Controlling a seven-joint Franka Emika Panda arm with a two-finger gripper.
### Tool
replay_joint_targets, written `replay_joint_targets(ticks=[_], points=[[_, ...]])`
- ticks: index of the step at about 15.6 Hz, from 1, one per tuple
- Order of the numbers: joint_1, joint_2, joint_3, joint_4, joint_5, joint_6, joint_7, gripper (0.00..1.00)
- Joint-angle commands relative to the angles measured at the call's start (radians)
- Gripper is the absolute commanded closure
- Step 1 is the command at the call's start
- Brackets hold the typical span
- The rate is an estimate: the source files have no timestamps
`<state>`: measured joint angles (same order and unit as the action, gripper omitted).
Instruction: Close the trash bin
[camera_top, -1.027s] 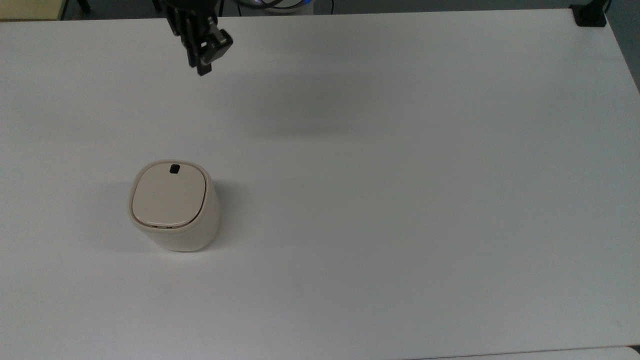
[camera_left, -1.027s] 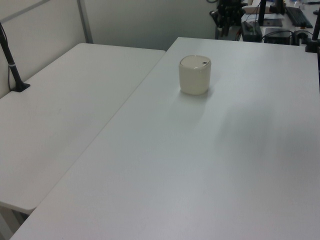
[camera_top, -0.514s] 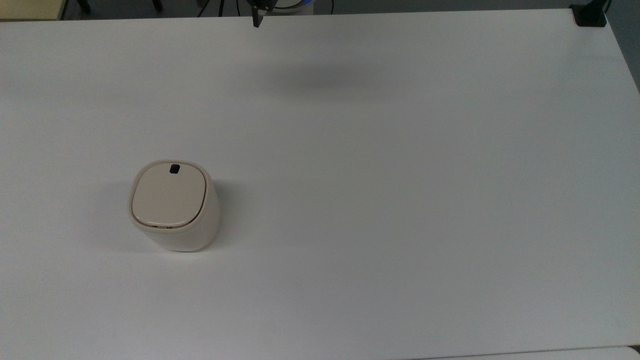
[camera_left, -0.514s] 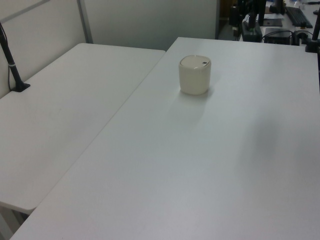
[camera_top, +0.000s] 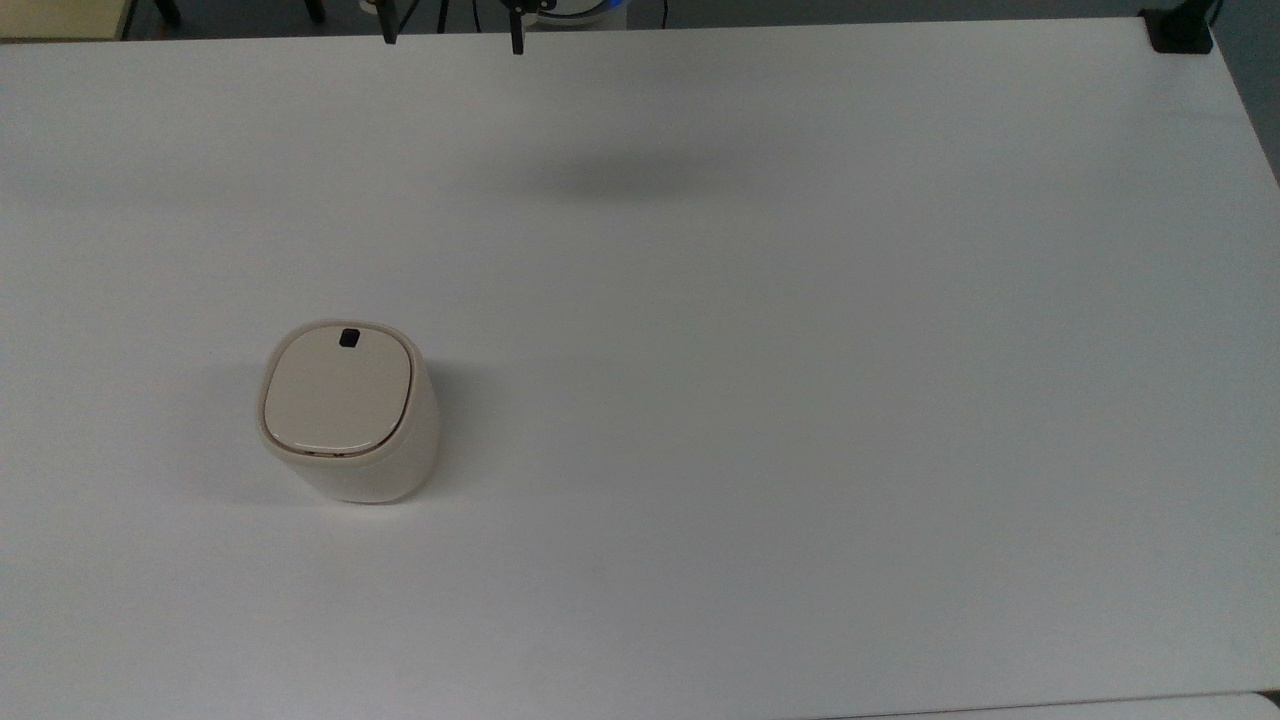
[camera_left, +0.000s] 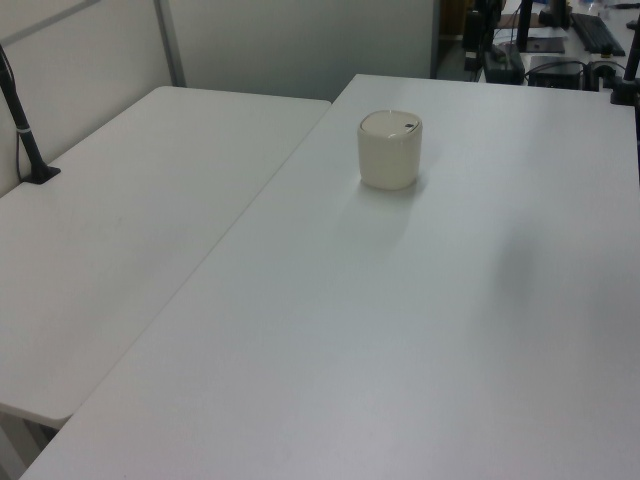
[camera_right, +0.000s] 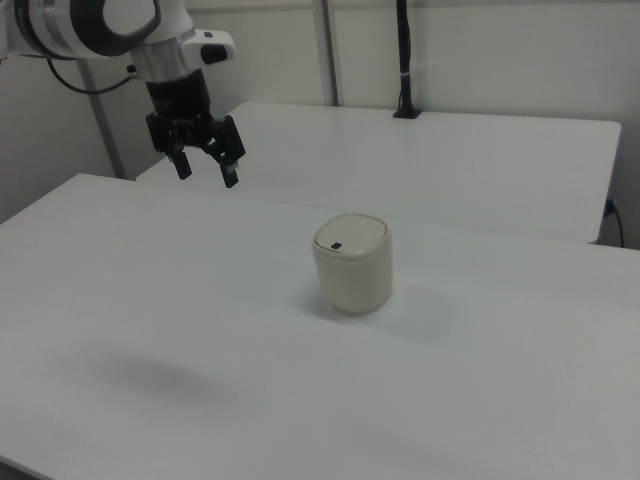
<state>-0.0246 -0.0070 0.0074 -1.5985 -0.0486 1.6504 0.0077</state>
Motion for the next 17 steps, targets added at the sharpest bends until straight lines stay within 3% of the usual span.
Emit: replay_joint_targets(ticks=[1, 3, 17], points=[[-0.001, -0.015, -0.009, -0.023, 0.062, 0.037, -0.02, 0.0], [-0.001, -0.015, -0.01, -0.024, 0.104, 0.061, -0.009, 0.0], [-0.003, -0.015, -0.014, -0.023, 0.105, 0.08, -0.012, 0.0]])
